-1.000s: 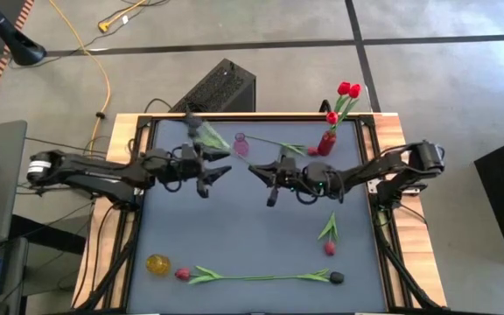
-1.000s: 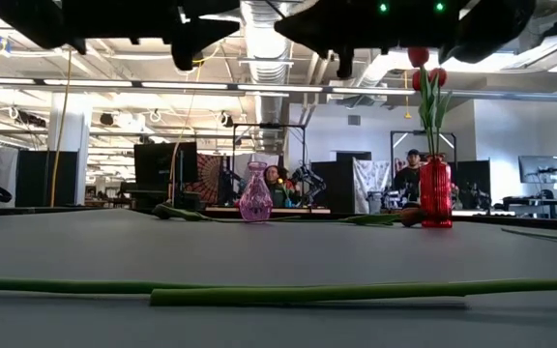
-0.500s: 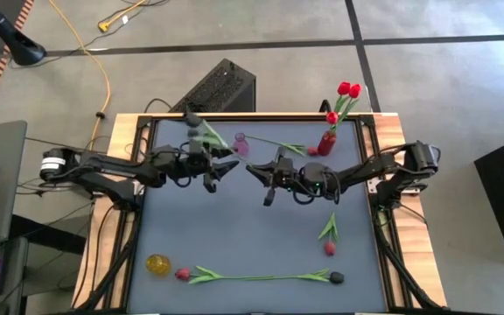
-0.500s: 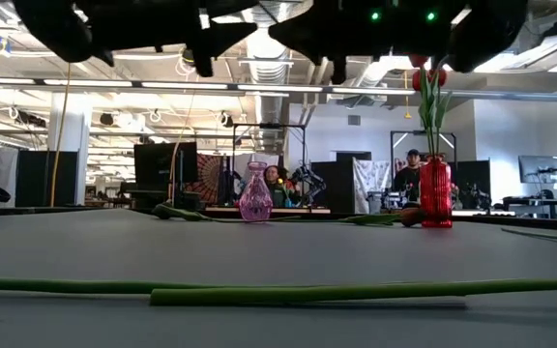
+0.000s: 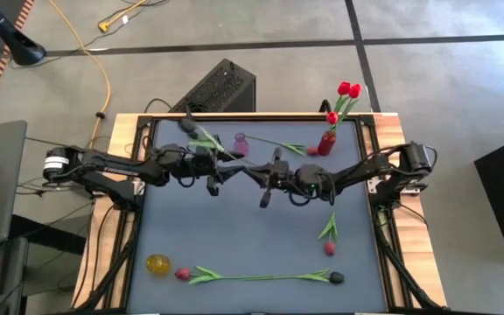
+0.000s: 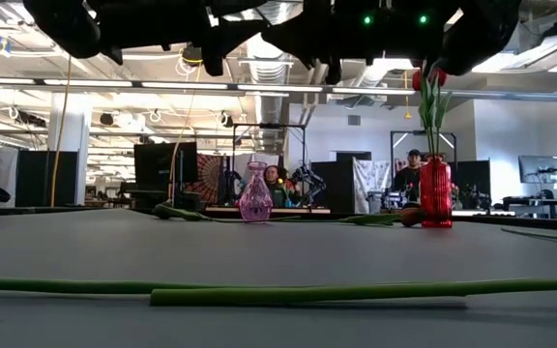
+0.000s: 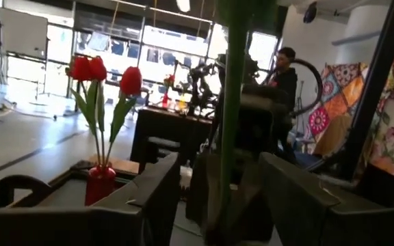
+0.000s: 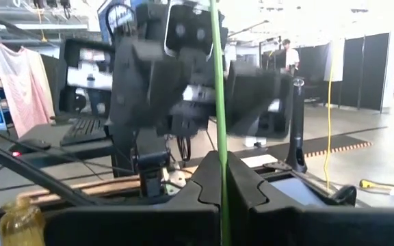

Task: Sort flowers into vase by color
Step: Put the middle black flower into the violet vase

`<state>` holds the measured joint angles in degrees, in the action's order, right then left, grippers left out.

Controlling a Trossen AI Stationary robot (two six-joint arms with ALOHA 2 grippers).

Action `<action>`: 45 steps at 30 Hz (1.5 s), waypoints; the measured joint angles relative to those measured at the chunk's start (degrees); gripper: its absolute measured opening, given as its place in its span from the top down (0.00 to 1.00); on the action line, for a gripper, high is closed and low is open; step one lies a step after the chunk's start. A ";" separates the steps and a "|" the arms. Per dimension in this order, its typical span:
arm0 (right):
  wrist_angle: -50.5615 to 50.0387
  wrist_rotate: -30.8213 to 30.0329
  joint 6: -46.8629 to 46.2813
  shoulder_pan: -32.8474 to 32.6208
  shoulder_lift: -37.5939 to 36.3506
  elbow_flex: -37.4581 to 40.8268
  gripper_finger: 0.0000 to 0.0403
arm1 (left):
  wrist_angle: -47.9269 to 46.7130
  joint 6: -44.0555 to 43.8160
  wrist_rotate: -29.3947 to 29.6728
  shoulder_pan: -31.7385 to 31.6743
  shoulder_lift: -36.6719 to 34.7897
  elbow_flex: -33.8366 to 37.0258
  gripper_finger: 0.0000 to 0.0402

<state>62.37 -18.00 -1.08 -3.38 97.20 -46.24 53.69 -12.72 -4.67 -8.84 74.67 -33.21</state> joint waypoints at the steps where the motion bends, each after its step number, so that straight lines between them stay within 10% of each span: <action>1: 0.06 -0.02 0.06 0.00 -0.16 0.00 0.94 | 0.09 0.03 -0.04 0.00 0.00 0.00 0.55; 28: -0.42 -0.68 3.12 0.15 -0.16 0.00 0.89 | -0.47 7.31 3.19 -0.11 -0.04 0.07 0.98; 45: -2.83 -2.93 5.61 0.59 -0.14 -0.02 0.82 | -2.37 11.56 5.01 -2.07 -0.02 -0.12 1.00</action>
<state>59.54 -20.93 4.53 -2.79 97.06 -46.26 51.32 -1.16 0.34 -10.91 74.65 -33.33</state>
